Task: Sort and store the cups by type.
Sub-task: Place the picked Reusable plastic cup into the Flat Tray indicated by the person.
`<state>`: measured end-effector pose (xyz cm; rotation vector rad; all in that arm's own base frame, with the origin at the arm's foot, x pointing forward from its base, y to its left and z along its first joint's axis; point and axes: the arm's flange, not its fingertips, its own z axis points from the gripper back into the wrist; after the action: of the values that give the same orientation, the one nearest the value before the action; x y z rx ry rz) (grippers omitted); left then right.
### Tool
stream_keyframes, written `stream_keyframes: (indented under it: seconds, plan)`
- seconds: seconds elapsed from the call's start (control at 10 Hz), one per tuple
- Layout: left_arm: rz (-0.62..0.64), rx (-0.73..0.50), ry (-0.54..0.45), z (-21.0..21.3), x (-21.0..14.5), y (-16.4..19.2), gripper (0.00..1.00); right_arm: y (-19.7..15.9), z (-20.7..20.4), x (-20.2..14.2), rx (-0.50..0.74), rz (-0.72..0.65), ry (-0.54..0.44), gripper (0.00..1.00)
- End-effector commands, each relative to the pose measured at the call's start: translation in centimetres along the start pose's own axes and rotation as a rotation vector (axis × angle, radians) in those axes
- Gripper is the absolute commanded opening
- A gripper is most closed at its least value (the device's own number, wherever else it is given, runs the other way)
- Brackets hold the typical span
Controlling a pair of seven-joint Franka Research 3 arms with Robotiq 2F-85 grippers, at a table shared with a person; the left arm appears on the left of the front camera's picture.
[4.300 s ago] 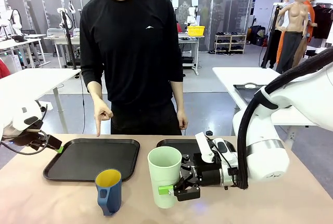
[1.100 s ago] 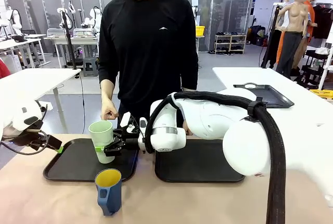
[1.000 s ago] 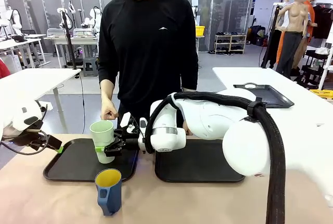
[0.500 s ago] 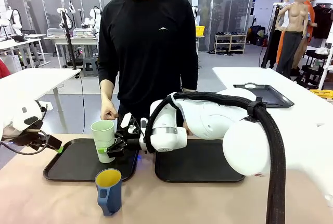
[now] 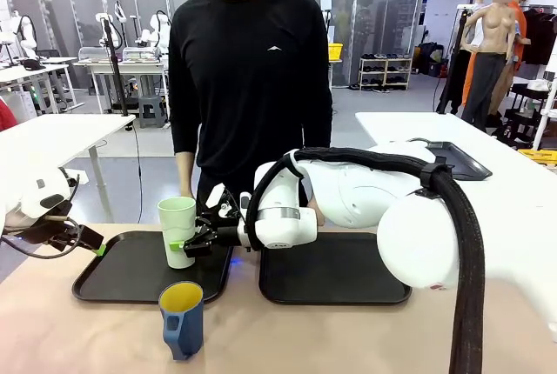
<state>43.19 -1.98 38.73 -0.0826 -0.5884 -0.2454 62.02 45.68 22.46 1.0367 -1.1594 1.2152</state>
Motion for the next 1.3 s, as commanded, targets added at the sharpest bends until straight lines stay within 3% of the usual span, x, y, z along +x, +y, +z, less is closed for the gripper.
stream_keyframes:
  seconds: [0.0, 0.6, 1.2]
  plan:
    - [0.000, 0.000, -0.002, 0.1, 0.1, 0.0, 1.00, 1.0, 1.7, 0.3, -0.007, -0.026, 0.024, 1.00]
    - [0.000, 0.000, -0.002, 0.1, 0.1, 0.0, 1.00, 1.7, 4.4, -0.2, -0.025, -0.011, 0.041, 1.00]
    - [0.000, 0.000, -0.002, 0.1, 0.1, 0.0, 1.00, 2.2, 10.8, 0.5, -0.086, -0.026, 0.041, 1.00]
